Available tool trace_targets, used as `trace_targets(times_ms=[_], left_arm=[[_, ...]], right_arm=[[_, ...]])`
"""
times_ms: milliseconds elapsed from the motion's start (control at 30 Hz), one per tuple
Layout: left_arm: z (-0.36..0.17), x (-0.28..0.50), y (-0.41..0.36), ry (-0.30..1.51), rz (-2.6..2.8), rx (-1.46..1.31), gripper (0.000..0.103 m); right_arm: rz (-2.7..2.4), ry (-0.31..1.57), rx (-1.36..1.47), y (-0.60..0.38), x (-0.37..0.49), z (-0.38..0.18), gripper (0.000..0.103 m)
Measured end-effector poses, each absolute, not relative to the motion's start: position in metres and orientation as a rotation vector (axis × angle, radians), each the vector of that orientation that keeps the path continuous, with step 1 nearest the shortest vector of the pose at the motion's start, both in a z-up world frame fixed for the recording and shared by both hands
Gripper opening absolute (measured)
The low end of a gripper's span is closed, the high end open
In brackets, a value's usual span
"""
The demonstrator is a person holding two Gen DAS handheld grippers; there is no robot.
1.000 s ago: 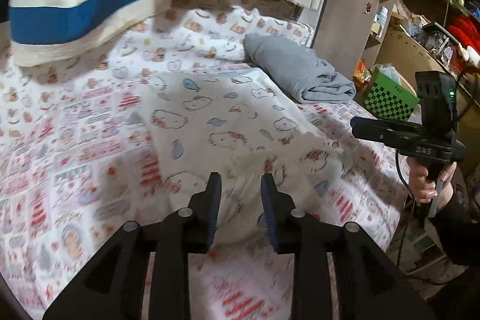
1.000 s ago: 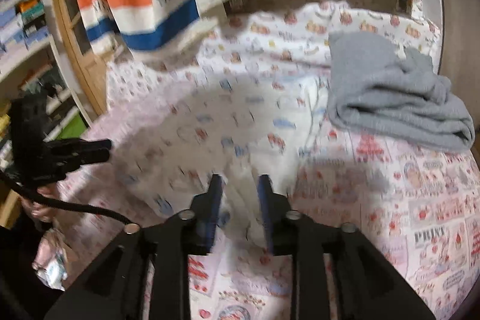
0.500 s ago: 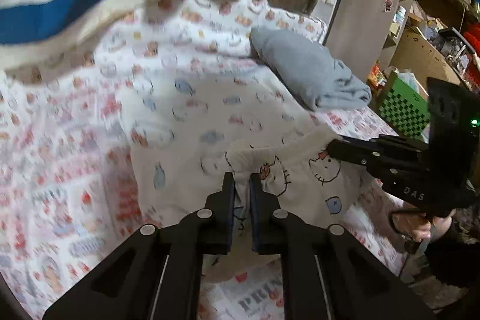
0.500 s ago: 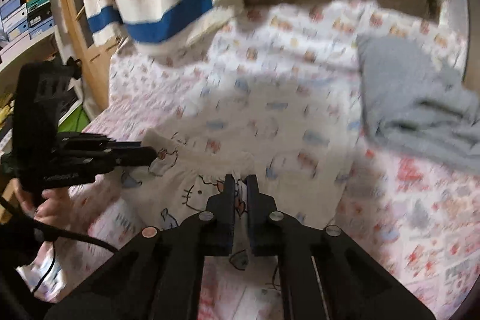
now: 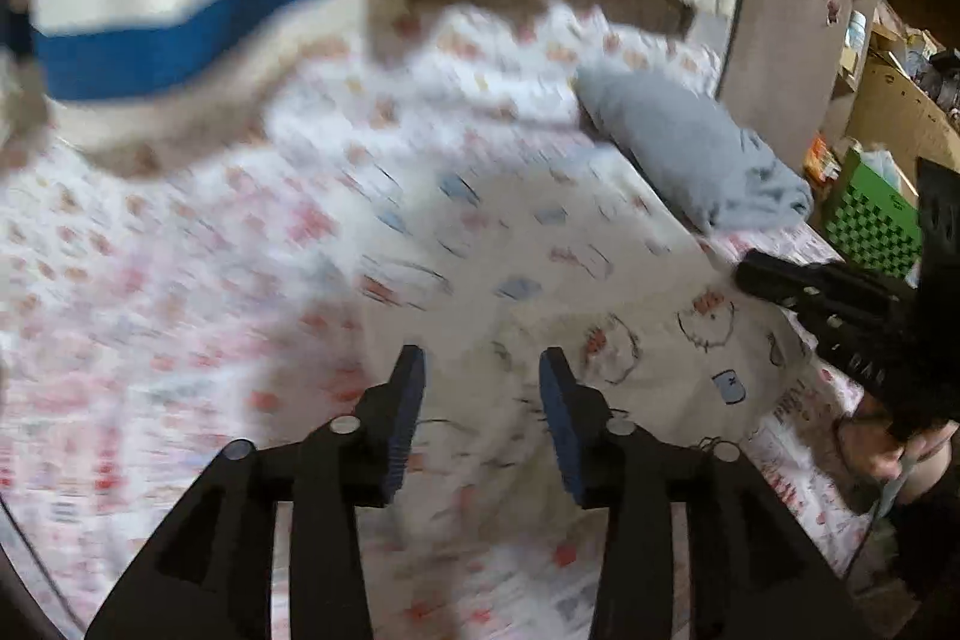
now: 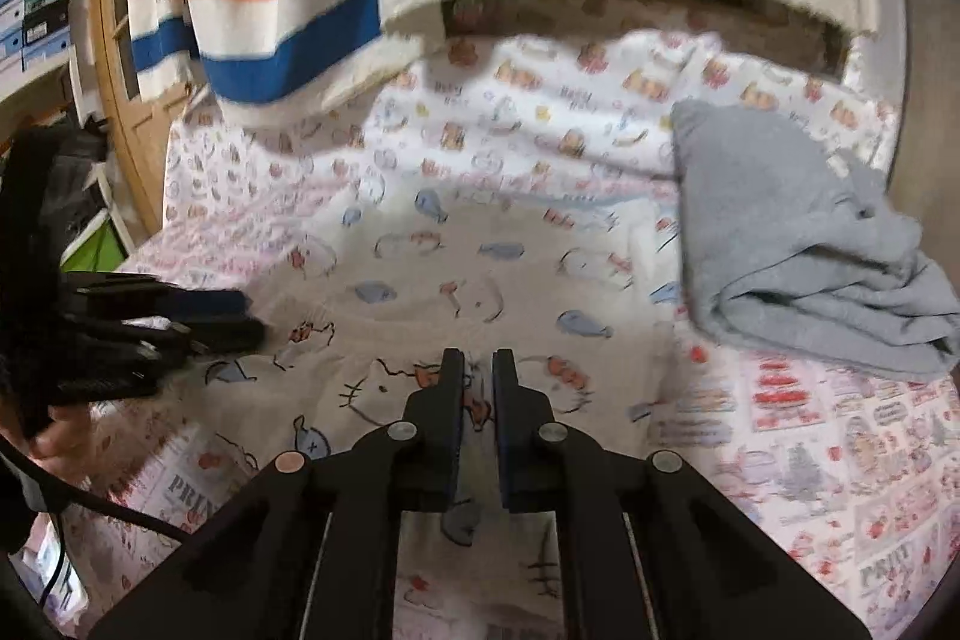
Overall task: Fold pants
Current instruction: 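Open both tools and lift away from the folded cloth, then lower both tools onto the folded white cloth's end and close them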
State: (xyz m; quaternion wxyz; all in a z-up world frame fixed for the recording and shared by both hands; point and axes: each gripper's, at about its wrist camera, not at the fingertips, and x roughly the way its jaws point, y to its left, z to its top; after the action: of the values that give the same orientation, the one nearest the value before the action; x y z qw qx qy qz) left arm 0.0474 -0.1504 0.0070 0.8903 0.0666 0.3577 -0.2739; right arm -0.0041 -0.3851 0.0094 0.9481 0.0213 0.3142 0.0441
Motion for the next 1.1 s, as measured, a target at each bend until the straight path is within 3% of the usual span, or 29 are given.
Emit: trace_targets(times_ms=[33,100,133,300,667,800,1100], left_arm=[[0.013,0.041,-0.143,0.717,-0.546,0.139,0.043],[0.020,0.034,-0.130,0.695,-0.516,0.133,0.043],[0.022,0.031,-0.125,0.692,-0.505,0.129,0.043],[0.015,0.007,-0.113,0.705,-0.499,0.139,0.043],[-0.004,-0.038,-0.157,0.595,-0.656,0.348,0.039],[-0.020,-0.005,-0.169,0.746,-0.645,0.263,0.038],[-0.031,0.013,-0.165,0.801,-0.588,0.242,0.039]], right_arm=[[0.070,0.621,0.039,-0.388,-0.008,0.013,0.021],[0.030,0.573,0.039,-0.397,-0.022,0.023,0.056],[0.018,0.543,0.043,-0.401,-0.032,0.027,0.057],[0.067,0.532,0.042,-0.404,-0.066,0.039,0.057],[0.229,0.638,-0.270,-0.348,-0.084,0.015,0.056],[0.250,0.649,-0.327,-0.336,-0.068,0.004,0.051],[0.277,0.799,-0.234,-0.360,-0.039,-0.016,0.053]])
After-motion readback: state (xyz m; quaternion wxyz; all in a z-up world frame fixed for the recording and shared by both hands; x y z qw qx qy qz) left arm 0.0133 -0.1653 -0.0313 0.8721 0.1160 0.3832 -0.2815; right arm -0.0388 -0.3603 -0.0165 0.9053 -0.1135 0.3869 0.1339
